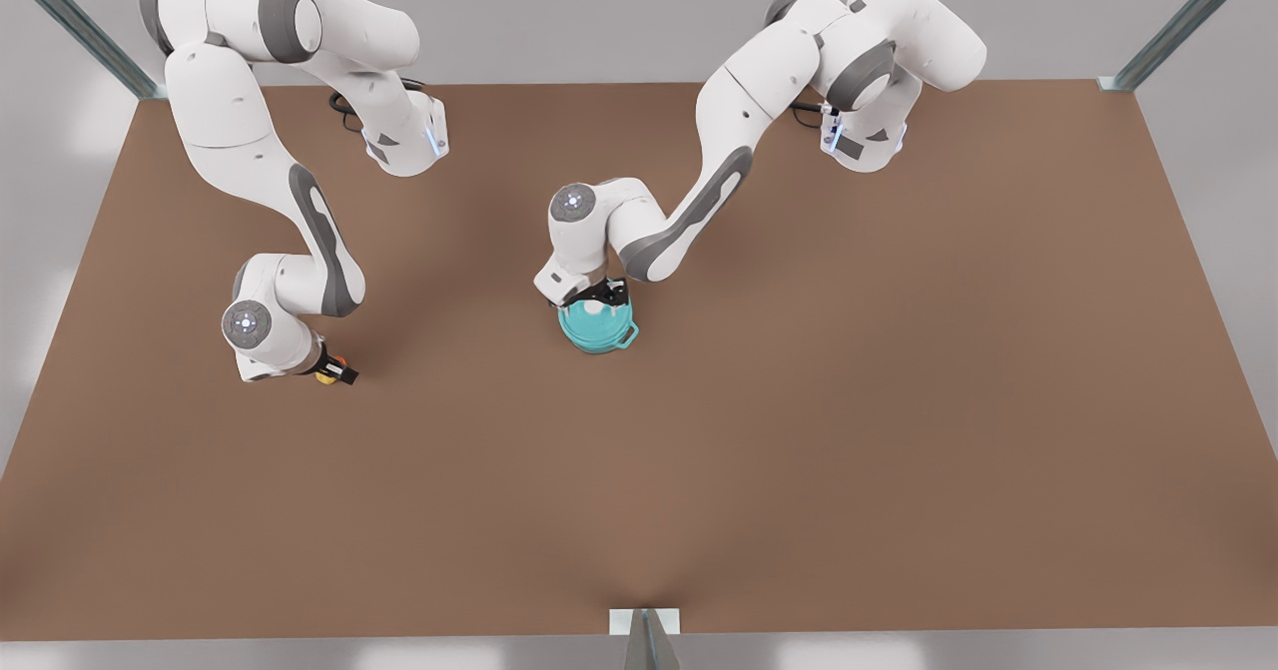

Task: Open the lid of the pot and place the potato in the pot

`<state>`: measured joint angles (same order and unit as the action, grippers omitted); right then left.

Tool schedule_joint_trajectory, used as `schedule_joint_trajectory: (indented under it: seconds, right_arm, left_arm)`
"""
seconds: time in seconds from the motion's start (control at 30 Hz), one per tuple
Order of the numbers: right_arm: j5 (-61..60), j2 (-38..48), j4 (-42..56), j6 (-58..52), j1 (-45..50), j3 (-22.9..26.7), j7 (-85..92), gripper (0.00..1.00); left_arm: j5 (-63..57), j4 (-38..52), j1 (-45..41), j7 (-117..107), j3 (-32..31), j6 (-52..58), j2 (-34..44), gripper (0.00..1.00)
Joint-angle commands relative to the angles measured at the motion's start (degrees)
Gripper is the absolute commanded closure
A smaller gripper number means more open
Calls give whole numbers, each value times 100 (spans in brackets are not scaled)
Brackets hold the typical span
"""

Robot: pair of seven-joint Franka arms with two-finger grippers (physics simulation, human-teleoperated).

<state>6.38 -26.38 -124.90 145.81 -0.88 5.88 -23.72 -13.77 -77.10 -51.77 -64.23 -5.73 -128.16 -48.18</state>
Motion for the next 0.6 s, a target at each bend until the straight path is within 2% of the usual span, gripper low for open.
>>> schedule_joint_trajectory:
  seconds: [0.0, 0.03, 0.07, 0.13, 0.2, 0.37, 0.47, 0.5, 0.57]
  right_arm:
    - [-14, -17, 1, 105, 0, 0, -177, 0]
    - [-14, -34, 1, 176, 0, 0, -186, 0]
    - [-14, -52, 1, 184, 0, 0, -186, 0]
    - [-14, -52, -17, 193, 0, 0, -186, 0]
    - [-5, -52, -17, 193, 0, 0, -203, 0]
    - [-5, -52, -34, 184, 9, 0, -194, 6]
    - [-5, -52, -43, 184, 9, 0, -247, 14]
    - [-5, -43, -52, 184, 9, 0, -282, 17]
    - [-5, -52, -52, 184, 17, 0, -309, 24]
  left_arm:
    - [-12, -7, -8, -503, -7, -52, 36, 11]
    - [-12, -7, -17, -503, -7, -43, 36, 13]
    - [-12, -7, -17, -503, -7, -25, 54, 20]
    - [-12, -7, -17, -512, -7, -25, 54, 42]
    - [-12, -7, -17, -512, 1, -8, 54, 57]
    - [-12, 142, 18, -477, 37, 19, 124, 58]
    - [-21, 397, 149, -407, 116, 309, 124, 58]
    - [-12, 467, 281, -266, 195, 317, 124, 58]
    - [41, 511, 1230, 700, 230, 239, 45, 58]
